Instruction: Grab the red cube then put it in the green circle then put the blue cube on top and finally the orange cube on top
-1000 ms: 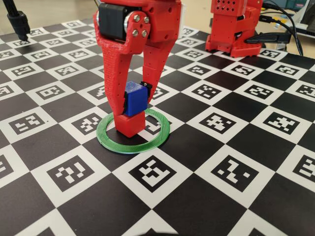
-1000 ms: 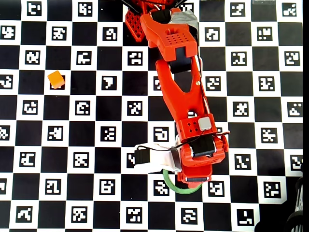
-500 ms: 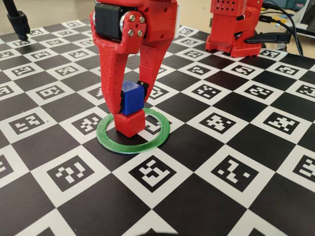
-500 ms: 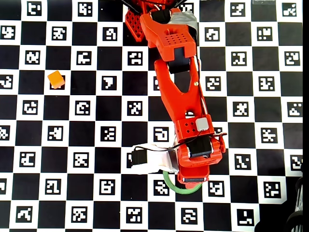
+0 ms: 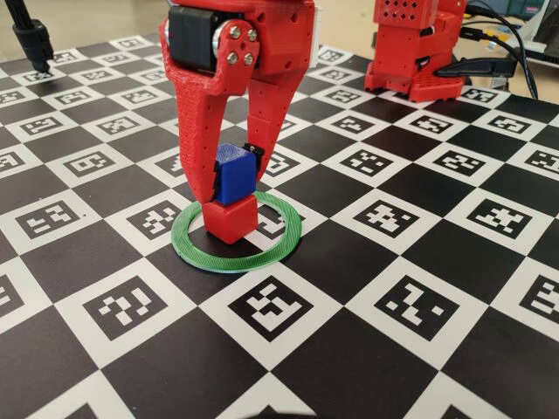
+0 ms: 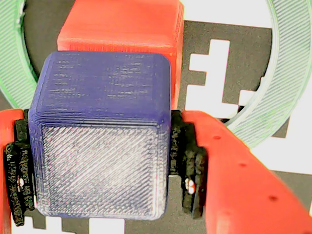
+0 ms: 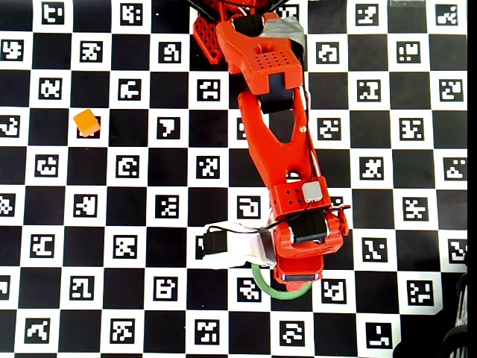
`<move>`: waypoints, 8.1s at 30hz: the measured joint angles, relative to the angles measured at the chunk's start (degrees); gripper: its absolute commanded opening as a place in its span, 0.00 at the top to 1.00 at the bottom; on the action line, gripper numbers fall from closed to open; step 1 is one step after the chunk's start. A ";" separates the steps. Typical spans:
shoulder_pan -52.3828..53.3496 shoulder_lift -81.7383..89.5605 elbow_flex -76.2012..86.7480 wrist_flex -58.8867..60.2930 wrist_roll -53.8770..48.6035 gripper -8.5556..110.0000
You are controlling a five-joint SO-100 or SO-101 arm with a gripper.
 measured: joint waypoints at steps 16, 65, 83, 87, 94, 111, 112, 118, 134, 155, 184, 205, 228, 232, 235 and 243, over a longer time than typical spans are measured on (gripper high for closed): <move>0.00 -0.09 0.88 -1.41 0.00 0.89; 0.00 3.69 5.89 0.79 1.85 0.51; 0.00 20.74 14.68 4.92 -0.53 0.51; 0.53 27.42 20.48 4.92 -3.16 0.51; 2.90 38.85 31.29 4.92 -9.23 0.51; 26.02 54.93 46.58 10.02 -34.80 0.49; 28.21 54.93 46.58 10.20 -36.65 0.49; 42.45 54.93 46.58 10.28 -48.43 0.49; 68.99 38.94 41.22 6.94 -71.72 0.49; 76.11 30.94 46.23 -5.71 -82.44 0.49; 77.17 28.30 57.04 -19.51 -84.20 0.49; 76.20 28.30 57.04 -19.60 -93.87 0.49; 75.50 28.30 57.04 -19.60 -100.46 0.66; 75.50 28.30 57.04 -19.60 -100.46 0.76; 75.50 28.30 57.04 -20.04 -100.46 0.82; 75.50 28.30 57.04 -20.83 -100.46 0.86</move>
